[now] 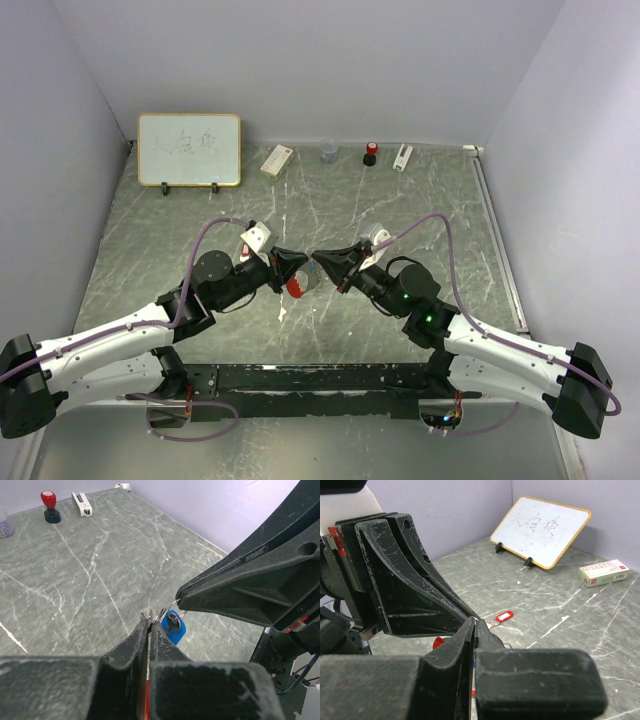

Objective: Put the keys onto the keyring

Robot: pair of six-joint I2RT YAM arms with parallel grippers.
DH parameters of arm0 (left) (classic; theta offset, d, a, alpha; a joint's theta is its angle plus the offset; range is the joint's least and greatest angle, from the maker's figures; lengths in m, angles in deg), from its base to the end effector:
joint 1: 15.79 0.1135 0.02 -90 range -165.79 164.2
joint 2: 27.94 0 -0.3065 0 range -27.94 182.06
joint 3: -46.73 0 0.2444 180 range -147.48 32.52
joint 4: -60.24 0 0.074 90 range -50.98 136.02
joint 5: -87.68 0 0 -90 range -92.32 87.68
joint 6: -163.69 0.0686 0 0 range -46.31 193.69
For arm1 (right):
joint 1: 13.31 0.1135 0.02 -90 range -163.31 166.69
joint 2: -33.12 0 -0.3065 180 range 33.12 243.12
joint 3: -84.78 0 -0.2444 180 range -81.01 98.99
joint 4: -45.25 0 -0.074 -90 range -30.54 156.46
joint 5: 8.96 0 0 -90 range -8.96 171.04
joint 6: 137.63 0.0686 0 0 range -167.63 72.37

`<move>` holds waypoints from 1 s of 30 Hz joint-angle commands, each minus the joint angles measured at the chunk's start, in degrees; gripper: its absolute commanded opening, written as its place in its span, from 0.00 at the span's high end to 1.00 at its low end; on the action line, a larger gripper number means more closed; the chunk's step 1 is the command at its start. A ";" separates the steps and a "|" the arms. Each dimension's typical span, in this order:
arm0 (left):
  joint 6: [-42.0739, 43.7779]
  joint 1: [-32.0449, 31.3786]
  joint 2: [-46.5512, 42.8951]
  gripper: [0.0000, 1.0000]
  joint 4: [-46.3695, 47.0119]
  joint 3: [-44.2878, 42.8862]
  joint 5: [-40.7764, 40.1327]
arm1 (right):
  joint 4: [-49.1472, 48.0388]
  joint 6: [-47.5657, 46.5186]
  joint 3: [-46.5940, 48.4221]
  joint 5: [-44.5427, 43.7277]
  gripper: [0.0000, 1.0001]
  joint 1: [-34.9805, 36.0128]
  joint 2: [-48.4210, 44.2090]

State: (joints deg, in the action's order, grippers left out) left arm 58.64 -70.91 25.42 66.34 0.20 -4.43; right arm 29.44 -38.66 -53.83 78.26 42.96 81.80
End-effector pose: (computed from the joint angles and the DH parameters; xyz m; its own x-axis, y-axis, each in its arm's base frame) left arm 0.1292 -0.1809 0.3286 -0.2144 -0.1461 -0.9657 0.7695 0.5837 -0.2592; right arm 0.1144 0.1653 0.3338 -0.0441 0.2144 -0.9757 -0.8070 0.5680 0.1613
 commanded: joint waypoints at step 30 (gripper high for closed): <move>0.02 0.24 -2.94 0.94 4.47 0.01 2.57 | -2.45 0.67 -0.57 -3.98 1.00 0.15 -0.09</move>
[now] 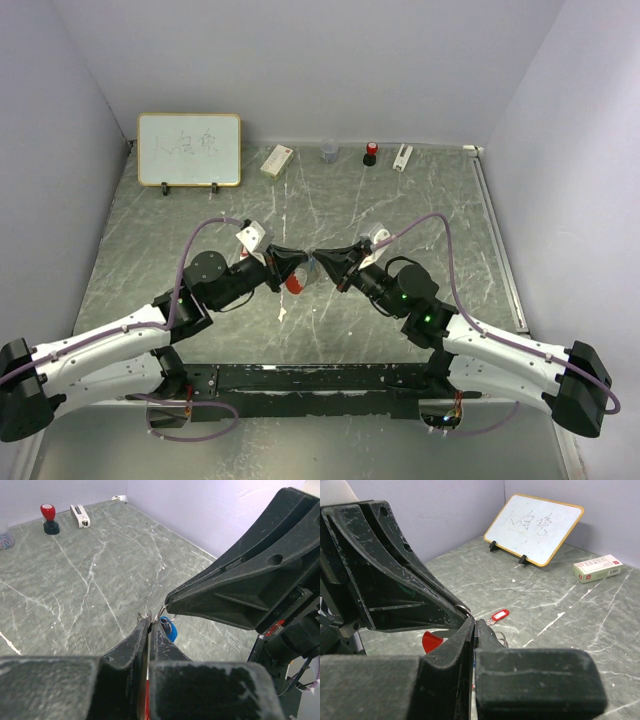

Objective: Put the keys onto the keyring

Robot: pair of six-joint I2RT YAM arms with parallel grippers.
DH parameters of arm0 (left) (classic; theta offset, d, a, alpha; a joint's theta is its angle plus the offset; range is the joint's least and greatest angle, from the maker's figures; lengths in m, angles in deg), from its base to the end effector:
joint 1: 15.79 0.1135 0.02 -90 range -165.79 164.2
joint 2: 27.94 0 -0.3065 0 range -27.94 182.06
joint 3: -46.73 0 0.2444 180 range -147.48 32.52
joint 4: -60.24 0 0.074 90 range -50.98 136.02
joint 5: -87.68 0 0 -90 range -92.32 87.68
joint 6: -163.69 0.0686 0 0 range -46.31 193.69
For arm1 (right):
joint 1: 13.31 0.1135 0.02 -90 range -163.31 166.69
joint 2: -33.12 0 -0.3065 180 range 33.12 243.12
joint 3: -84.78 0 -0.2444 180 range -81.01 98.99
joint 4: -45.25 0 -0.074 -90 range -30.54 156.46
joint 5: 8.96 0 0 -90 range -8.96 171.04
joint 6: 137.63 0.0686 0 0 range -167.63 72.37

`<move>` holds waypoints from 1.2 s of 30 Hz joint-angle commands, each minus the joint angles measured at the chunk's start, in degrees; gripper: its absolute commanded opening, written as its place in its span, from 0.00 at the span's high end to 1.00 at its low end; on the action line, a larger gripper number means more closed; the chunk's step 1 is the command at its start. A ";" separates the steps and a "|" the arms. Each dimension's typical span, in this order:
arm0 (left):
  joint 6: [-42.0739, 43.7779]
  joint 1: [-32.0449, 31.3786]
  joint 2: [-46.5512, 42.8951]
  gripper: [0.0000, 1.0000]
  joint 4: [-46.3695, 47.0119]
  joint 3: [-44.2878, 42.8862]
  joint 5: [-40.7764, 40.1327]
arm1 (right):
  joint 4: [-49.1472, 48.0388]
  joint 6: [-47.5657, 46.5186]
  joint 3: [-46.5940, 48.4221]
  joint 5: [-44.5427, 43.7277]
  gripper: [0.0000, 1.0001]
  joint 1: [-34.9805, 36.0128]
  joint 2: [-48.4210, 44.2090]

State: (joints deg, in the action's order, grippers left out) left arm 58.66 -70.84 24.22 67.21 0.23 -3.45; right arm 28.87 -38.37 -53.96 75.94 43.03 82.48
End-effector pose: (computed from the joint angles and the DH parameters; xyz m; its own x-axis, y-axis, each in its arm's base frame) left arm 0.1258 -0.1777 0.3347 -0.1969 -0.1708 -0.9654 0.7839 0.5639 -0.2597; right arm 0.1177 0.1657 0.3321 -0.0468 0.2189 -0.9746 -0.7830 0.5979 0.1719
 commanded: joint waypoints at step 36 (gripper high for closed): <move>-0.75 0.13 -5.13 0.93 7.25 3.73 -2.79 | 2.67 1.28 0.72 -3.16 1.00 0.15 -1.94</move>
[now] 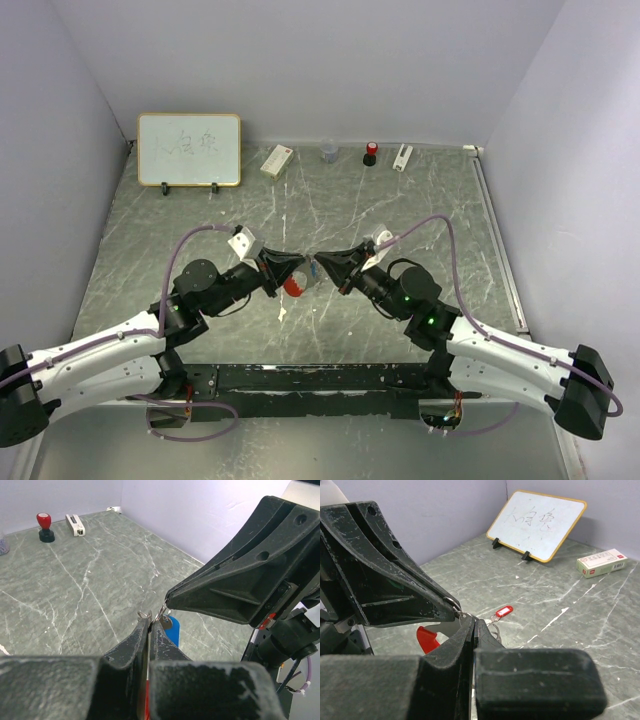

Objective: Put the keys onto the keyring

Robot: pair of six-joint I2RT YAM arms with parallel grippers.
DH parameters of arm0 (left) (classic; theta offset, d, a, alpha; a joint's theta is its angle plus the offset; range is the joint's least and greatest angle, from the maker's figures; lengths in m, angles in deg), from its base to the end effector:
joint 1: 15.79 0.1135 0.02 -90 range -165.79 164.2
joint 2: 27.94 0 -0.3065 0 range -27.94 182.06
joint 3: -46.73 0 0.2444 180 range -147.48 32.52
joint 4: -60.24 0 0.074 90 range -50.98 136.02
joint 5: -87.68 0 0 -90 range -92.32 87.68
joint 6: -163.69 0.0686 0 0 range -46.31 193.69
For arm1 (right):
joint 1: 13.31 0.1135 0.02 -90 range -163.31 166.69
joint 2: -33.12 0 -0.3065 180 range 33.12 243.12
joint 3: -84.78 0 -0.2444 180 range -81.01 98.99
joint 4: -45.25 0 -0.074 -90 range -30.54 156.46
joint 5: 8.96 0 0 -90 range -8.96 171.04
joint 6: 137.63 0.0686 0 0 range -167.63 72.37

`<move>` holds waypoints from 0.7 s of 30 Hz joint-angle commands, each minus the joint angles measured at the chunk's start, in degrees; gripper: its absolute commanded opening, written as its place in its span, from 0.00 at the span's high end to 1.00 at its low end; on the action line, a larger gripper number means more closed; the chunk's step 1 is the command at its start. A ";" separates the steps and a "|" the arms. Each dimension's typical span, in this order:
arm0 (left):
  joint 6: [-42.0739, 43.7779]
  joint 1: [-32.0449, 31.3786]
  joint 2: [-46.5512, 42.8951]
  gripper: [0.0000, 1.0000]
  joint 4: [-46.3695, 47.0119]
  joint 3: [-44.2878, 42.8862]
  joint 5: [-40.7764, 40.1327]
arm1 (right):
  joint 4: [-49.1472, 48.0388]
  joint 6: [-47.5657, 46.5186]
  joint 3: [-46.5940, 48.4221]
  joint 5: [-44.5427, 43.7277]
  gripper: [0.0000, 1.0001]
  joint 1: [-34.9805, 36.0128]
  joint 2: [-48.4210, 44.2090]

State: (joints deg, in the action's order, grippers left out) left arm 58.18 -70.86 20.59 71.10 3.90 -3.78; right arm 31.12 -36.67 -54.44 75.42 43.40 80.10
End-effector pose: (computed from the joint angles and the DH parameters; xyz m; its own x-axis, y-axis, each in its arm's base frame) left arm 0.1172 -0.1648 0.3317 -0.1657 -0.2297 -0.9591 0.7895 0.5519 -0.2685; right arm 0.1125 0.1591 0.3308 -0.0737 0.2325 -0.9698 -0.7788 0.5939 0.2016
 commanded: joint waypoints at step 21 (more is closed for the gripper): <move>1.48 0.19 -0.55 0.93 2.96 -1.94 -0.30 | 2.94 -5.06 3.83 -1.50 0.66 -0.25 -2.12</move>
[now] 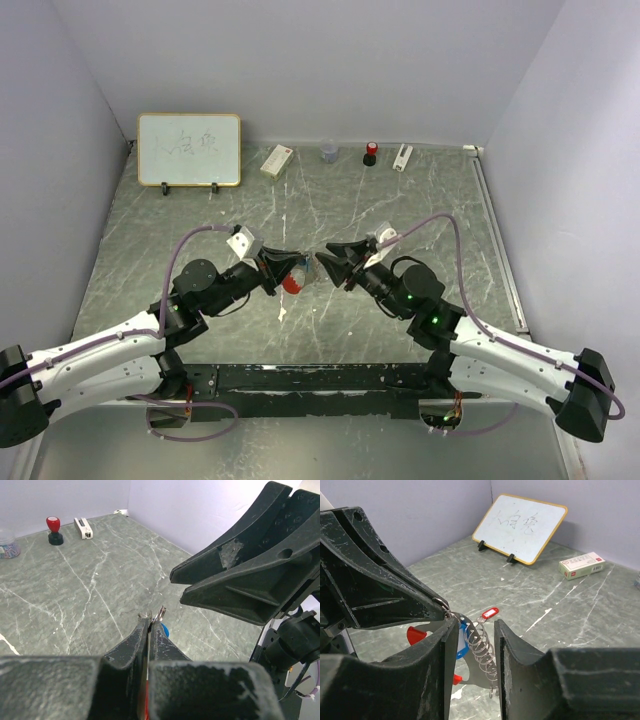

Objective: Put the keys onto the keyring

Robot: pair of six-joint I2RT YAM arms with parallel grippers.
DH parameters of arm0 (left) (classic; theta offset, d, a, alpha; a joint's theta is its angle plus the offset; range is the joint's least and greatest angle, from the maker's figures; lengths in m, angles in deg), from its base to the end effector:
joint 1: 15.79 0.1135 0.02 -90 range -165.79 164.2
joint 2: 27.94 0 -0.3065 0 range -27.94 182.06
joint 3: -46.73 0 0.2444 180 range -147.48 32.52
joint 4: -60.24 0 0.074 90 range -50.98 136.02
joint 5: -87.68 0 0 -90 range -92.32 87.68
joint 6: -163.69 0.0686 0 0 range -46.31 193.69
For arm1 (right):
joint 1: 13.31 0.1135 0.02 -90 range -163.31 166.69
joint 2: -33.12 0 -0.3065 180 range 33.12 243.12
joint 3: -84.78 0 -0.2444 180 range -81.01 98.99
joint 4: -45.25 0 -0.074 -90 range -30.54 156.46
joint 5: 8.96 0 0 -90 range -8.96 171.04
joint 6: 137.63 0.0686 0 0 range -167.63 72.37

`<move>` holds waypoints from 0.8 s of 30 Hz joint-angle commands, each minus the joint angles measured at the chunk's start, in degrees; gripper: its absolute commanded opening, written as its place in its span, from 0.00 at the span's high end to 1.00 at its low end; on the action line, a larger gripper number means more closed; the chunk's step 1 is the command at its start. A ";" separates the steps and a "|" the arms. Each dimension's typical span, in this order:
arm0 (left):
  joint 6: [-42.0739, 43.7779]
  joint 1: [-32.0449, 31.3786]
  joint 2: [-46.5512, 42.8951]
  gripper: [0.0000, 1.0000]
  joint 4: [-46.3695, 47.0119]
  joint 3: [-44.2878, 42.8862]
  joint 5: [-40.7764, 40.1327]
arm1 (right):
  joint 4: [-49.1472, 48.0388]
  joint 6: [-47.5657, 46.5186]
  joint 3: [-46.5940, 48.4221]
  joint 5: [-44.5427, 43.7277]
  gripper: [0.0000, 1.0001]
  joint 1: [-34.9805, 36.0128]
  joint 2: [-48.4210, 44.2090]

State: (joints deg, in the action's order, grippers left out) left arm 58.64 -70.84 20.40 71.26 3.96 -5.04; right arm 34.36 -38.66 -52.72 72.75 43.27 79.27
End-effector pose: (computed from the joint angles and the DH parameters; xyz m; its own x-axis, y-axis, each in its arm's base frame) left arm 0.1180 -0.1632 0.3323 -0.1530 -0.2338 -0.9602 0.7786 0.5698 -0.2628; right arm 0.1142 0.1551 0.3369 -0.0479 0.2075 -0.9771 -0.7488 0.6399 0.1726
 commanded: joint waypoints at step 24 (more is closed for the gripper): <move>0.82 0.18 -1.61 0.93 1.57 -3.35 2.81 | 2.33 -3.42 1.89 1.34 0.74 -0.24 -0.44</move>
State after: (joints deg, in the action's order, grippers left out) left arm 59.52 -70.84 19.30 70.54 3.00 -3.12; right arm 38.71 -43.38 -50.33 74.61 43.23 79.14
